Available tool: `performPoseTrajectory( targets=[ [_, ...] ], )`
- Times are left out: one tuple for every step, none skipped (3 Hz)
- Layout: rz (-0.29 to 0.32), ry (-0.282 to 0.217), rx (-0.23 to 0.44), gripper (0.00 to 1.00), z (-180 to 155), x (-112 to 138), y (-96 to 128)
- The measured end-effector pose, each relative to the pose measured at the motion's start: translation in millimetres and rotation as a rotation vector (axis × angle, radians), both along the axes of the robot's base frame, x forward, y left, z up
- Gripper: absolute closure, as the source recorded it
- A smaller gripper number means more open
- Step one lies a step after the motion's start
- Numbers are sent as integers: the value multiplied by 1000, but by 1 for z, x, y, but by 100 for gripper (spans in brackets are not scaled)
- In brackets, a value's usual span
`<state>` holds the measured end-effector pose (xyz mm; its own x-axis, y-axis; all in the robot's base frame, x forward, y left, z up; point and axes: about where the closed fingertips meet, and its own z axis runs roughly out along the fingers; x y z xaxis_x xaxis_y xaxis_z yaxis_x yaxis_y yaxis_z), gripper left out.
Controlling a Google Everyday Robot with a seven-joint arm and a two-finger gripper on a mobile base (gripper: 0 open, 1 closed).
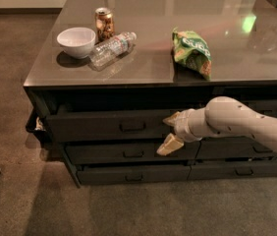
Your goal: Close top drawer
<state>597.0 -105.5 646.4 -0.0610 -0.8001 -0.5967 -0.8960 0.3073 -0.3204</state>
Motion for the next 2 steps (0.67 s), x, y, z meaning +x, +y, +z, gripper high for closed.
performPoseTrajectory(
  targets=[
    [-10,-22,23,0,2,-3,1],
    [-10,-22,23,0,2,-3,1]
  ],
)
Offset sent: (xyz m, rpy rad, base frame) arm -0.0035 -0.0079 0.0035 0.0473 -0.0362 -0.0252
